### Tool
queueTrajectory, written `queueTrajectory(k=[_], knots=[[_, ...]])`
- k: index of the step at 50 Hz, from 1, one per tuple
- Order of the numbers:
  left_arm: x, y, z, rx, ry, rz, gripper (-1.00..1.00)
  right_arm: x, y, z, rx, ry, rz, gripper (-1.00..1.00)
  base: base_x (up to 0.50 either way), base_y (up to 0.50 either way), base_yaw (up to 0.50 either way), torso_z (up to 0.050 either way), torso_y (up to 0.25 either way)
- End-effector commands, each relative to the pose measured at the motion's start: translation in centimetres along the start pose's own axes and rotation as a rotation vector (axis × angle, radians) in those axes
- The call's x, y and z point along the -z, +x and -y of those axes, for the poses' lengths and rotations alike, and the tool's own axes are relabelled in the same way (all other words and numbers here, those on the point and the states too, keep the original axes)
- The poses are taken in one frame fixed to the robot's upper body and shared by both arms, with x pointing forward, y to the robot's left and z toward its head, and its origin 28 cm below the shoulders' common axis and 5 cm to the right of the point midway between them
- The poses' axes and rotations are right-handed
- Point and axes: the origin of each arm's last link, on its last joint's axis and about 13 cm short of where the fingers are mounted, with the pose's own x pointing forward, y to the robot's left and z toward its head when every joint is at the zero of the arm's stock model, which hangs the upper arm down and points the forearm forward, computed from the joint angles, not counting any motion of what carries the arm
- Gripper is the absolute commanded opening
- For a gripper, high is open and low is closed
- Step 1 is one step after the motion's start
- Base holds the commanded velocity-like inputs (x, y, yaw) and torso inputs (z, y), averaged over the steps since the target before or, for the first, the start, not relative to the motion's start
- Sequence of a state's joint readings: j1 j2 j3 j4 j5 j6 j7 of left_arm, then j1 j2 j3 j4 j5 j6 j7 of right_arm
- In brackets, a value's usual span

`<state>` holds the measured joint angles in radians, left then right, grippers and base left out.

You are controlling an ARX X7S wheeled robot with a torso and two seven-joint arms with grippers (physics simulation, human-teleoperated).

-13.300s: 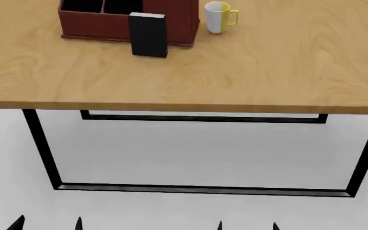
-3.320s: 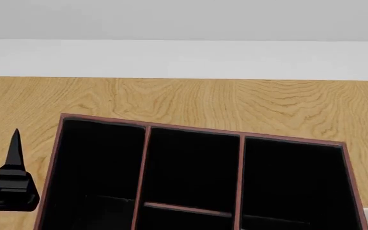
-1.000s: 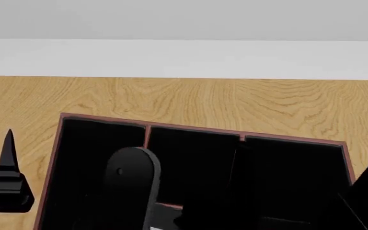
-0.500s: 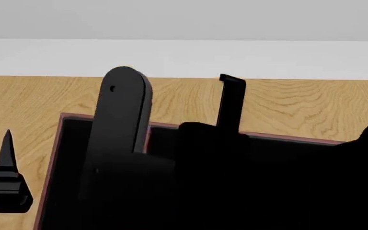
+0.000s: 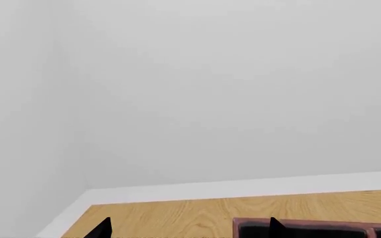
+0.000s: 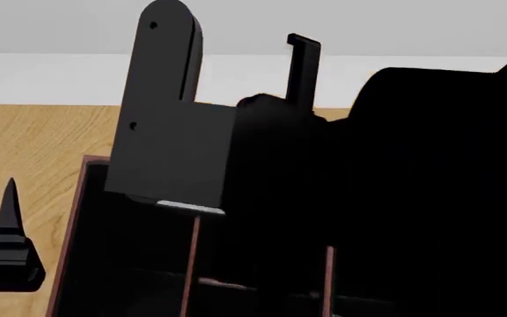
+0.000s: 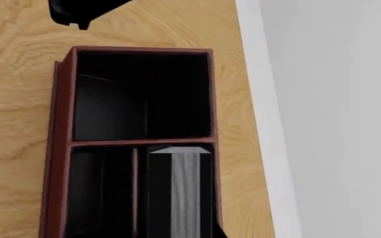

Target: Pick up the book and place it in the front compartment of the caddy.

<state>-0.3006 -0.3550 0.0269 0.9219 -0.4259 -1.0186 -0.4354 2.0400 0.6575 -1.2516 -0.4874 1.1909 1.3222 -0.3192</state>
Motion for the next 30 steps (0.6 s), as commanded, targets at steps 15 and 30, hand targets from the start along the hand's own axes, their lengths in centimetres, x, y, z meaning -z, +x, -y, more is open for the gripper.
queueTrajectory(k=[15,30], knots=[[0.2,-0.1,0.0,-0.003,-0.002,-0.003,1.0,-0.3,0.0,4.4,-0.024,0.05,-0.001,-1.0,0.0,0.0,0.0,0.0,0.001],[0.2,-0.1,-0.2,-0.009,-0.004,-0.003,1.0,0.0,1.3,5.7,-0.092,0.141,0.029,-1.0,0.0,0.0,0.0,0.0,0.001]])
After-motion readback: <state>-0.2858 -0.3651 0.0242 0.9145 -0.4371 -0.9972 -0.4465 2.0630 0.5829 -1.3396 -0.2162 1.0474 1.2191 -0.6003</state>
